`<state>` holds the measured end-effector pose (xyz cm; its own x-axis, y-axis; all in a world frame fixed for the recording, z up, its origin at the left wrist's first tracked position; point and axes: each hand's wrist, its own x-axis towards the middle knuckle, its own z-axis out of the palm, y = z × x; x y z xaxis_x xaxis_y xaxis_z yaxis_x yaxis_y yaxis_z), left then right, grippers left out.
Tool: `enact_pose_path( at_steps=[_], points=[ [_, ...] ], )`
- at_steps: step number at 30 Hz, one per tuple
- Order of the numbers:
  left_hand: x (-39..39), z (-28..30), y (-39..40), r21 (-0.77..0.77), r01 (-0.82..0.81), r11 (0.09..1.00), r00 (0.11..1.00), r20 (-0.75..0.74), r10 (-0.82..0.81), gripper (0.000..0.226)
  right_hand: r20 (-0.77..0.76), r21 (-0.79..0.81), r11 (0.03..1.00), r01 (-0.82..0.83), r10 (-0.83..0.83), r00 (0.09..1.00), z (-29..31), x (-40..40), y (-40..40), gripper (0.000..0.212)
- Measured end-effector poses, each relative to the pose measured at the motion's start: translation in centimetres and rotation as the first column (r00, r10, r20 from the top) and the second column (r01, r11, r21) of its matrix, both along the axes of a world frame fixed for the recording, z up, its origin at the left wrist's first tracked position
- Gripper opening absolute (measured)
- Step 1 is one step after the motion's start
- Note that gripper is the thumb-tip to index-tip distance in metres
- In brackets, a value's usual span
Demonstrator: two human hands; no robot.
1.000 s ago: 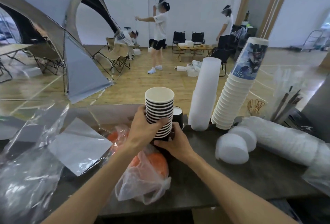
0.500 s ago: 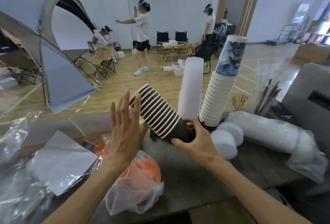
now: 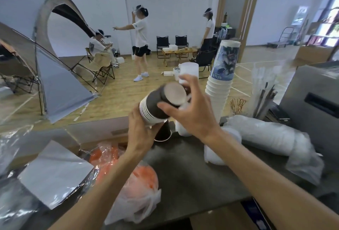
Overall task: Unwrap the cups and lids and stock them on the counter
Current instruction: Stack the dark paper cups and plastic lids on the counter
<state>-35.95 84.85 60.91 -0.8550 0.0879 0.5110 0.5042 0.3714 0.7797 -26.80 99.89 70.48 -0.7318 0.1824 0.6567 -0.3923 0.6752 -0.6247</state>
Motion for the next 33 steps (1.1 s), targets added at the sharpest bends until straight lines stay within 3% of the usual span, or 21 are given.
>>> enact_pose_path(
  at_steps=[4,8,14,18,22,33],
  points=[
    [-1.6,1.3,3.0,0.31,0.039,0.95,0.951,0.281,-0.131,0.065,-0.061,0.097,0.994,0.044,-0.039,0.997,3.3,-4.2,-2.1,0.065],
    [-2.0,0.3,3.9,0.415,-0.015,0.909,0.92,0.362,-0.15,0.059,-0.027,0.157,0.986,0.054,-0.05,0.998,3.0,-6.8,-3.3,0.06],
    [-3.1,-1.1,3.3,0.297,-0.068,0.952,0.867,0.489,-0.091,0.067,0.072,0.114,0.991,0.063,-0.072,0.995,1.3,-8.4,-2.9,0.063],
    [-3.0,-2.4,3.1,0.244,-0.022,0.969,0.864,0.492,-0.104,0.055,0.17,0.064,0.993,0.102,-0.112,0.979,-1.1,-9.7,-2.2,0.061],
    [-3.0,-3.5,3.2,0.164,-0.053,0.985,0.852,0.521,-0.041,0.065,0.207,0.014,0.99,0.14,-0.14,0.968,-2.9,-10.4,-1.5,0.058],
    [-3.8,-4.2,3.4,0.023,-0.026,0.999,0.873,0.487,0.011,0.066,0.254,-0.078,0.987,0.141,-0.117,0.96,-4.5,-11.2,-0.9,0.06]
  ],
)
